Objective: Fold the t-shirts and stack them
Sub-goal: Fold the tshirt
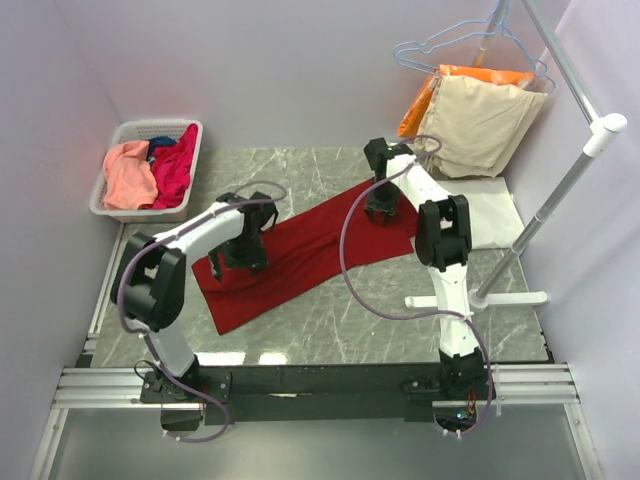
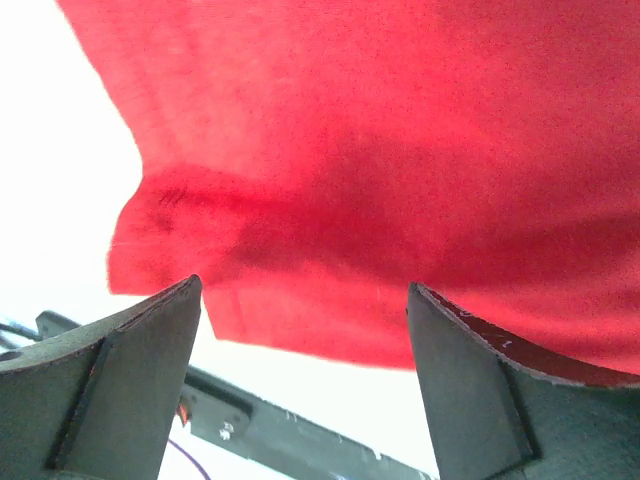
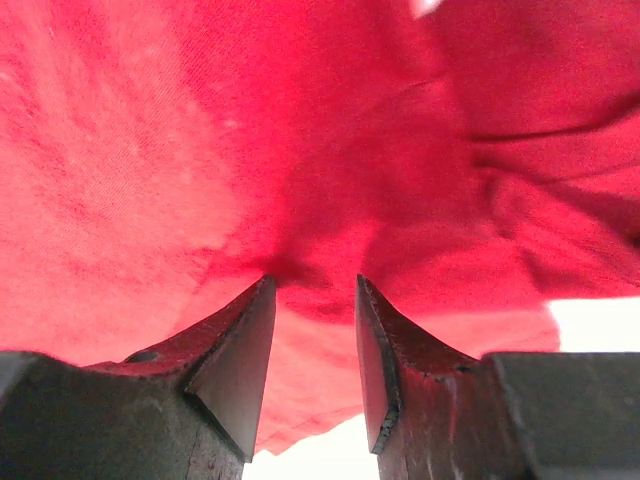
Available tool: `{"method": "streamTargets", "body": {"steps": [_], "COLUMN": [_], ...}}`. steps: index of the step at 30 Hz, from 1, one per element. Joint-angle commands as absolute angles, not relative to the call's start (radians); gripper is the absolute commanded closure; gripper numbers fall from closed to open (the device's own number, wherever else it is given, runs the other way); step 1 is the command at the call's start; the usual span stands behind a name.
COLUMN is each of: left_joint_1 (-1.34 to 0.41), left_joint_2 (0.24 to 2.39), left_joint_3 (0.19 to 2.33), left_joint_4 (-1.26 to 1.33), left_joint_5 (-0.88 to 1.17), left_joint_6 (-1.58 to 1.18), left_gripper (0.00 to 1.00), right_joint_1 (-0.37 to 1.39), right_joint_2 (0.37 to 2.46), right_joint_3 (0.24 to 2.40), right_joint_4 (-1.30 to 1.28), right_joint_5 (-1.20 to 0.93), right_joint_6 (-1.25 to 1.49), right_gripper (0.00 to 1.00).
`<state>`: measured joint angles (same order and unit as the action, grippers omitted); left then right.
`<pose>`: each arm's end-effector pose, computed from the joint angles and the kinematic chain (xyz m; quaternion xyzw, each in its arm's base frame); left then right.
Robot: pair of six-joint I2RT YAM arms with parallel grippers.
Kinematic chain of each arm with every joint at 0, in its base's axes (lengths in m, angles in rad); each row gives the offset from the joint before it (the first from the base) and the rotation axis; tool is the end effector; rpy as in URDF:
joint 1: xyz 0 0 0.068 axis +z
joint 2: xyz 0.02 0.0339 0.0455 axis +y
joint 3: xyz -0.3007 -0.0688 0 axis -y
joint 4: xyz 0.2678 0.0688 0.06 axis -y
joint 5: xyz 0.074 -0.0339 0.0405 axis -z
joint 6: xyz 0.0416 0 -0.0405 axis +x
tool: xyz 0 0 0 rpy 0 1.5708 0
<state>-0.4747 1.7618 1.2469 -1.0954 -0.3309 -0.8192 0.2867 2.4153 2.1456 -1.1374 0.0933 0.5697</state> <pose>0.3043 -0.1412 0.2158 -0.1658 0.9721 0.1431 0.0837 0.5169 0.1483 0.1858 0.1442 0.9851 -0.0084 0.0936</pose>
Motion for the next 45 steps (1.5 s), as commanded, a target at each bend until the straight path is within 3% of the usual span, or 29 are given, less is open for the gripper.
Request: {"method": "streamTargets", "body": {"steps": [1,6,12,18,22,35,45], "left_joint_1": [-0.505,-0.540,-0.546,-0.552,-0.561,-0.655,-0.744], "left_joint_2": [1.622,1.539,1.534,1.814,2.009,2.206,2.388], "left_joint_3": [1.396,1.514,1.514,1.667,1.804,1.913,2.069], "left_joint_4": [-1.253,-1.319,-1.057,-0.819,-0.735,-0.529,-0.552], "left_joint_5": [-0.318,-0.278,-0.262,-0.256,-0.148,-0.035,-0.054], "left_joint_6": [-0.873,-0.885,-0.703,-0.491,-0.398,-0.218,-0.123], "left_gripper": [0.11,0.11,0.10,0.10,0.10,0.10,0.09], "right_joint_1": [0.249,0.244,0.242,0.242,0.242,0.134,0.101], "right_joint_2": [2.255,2.212,2.119,1.931,1.830,1.608,1.575], "right_joint_3": [2.152,2.158,2.108,2.003,1.973,1.643,1.574], "right_joint_4": [-1.111,-1.124,-1.108,-1.051,-1.069,-1.037,-1.019], "right_joint_5": [0.163,0.161,0.147,0.147,0.173,0.135,0.066], "right_joint_6": [0.558,0.548,0.555,0.561,0.578,0.620,0.617], "right_gripper": [0.55,0.55,0.55,0.51,0.50,0.49,0.50]}}
